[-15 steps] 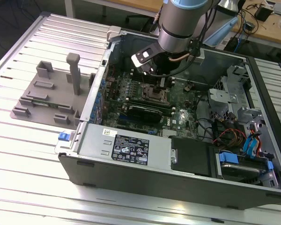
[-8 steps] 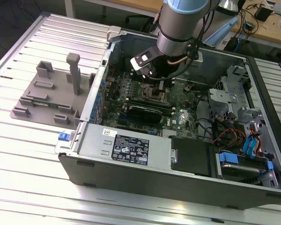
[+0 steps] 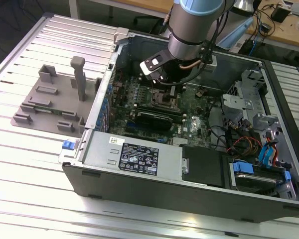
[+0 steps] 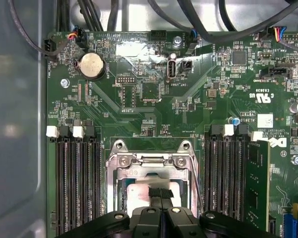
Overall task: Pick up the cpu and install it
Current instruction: 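Close the cpu cover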
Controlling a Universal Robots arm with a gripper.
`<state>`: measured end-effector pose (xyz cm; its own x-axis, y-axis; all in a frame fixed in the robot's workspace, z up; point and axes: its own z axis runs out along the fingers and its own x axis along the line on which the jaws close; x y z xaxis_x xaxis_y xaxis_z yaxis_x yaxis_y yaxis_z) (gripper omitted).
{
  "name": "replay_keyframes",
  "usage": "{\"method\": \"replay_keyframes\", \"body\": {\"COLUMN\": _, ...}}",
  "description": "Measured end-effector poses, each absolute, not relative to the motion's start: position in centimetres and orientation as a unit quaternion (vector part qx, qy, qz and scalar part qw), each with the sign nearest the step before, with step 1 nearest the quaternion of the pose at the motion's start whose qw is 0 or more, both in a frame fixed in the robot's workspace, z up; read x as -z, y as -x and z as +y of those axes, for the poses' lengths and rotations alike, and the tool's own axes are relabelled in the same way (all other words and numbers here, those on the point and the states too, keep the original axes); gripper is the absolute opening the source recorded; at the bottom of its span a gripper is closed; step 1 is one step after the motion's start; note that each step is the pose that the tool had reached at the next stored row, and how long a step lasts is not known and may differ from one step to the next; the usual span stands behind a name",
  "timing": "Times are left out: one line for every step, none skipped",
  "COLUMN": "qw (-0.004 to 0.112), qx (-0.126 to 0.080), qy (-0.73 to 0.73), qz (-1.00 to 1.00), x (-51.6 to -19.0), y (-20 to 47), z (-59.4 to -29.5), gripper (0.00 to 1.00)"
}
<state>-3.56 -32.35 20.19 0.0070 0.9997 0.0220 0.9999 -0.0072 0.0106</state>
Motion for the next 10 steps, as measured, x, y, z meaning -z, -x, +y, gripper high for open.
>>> {"method": "replay_keyframes", "body": {"qw": 0.004, "qx": 0.011, "qy": 0.71, "qz": -0.705, "x": -20.2, "y": 3.6, "z": -32.4, "gripper": 0.11}}
{"method": "replay_keyframes", "body": {"qw": 0.004, "qx": 0.011, "qy": 0.71, "qz": -0.705, "x": -20.2, "y": 3.6, "z": -32.4, "gripper": 0.11}}
{"method": "replay_keyframes", "body": {"qw": 0.004, "qx": 0.011, "qy": 0.71, "qz": -0.705, "x": -20.2, "y": 3.6, "z": -32.3, "gripper": 0.11}}
{"method": "replay_keyframes", "body": {"qw": 0.004, "qx": 0.012, "qy": 0.71, "qz": -0.705, "x": -20.3, "y": 3.5, "z": -32.3, "gripper": 0.11}}
{"method": "replay_keyframes", "body": {"qw": 0.005, "qx": 0.013, "qy": 0.71, "qz": -0.705, "x": -20.5, "y": 3.5, "z": -32.3, "gripper": 0.11}}
{"method": "replay_keyframes", "body": {"qw": 0.005, "qx": 0.013, "qy": 0.71, "qz": -0.705, "x": -20.8, "y": 3.5, "z": -32.3, "gripper": 0.11}}
{"method": "replay_keyframes", "body": {"qw": 0.004, "qx": 0.013, "qy": 0.71, "qz": -0.705, "x": -21.1, "y": 3.5, "z": -32.3, "gripper": 0.11}}
{"method": "replay_keyframes", "body": {"qw": 0.004, "qx": 0.013, "qy": 0.71, "qz": -0.705, "x": -21.3, "y": 3.5, "z": -32.3, "gripper": 0.11}}
{"method": "replay_keyframes", "body": {"qw": 0.004, "qx": 0.013, "qy": 0.71, "qz": -0.705, "x": -21.4, "y": 3.5, "z": -32.3, "gripper": 0.11}}
{"method": "replay_keyframes", "body": {"qw": 0.004, "qx": 0.013, "qy": 0.71, "qz": -0.705, "x": -21.6, "y": 3.5, "z": -32.3, "gripper": 0.11}}
